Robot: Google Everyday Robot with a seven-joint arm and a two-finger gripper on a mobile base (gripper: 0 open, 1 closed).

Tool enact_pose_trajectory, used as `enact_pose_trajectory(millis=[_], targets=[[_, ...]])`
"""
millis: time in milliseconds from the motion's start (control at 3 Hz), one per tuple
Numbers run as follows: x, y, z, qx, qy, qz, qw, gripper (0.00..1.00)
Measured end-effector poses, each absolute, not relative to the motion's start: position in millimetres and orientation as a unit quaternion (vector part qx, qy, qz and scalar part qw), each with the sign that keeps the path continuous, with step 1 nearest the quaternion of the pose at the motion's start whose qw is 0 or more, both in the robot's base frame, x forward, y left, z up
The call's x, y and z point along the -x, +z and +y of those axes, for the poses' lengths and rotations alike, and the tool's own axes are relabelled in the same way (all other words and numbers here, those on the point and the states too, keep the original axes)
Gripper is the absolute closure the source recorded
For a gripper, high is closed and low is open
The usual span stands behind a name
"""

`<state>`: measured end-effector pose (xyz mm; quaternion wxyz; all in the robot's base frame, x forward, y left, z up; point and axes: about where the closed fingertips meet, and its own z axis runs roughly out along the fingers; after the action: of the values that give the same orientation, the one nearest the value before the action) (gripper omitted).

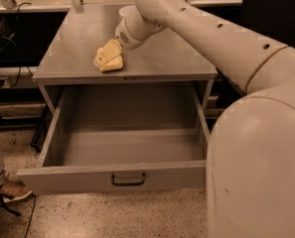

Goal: Place sponge into top drawer

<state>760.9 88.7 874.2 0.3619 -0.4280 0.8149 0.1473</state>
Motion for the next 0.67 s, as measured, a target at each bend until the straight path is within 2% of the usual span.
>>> enact_pose_trajectory(millis=[667], targets=[[-769.5,855.9,94.3,0.414,0.16,0.828,0.344,0.0]])
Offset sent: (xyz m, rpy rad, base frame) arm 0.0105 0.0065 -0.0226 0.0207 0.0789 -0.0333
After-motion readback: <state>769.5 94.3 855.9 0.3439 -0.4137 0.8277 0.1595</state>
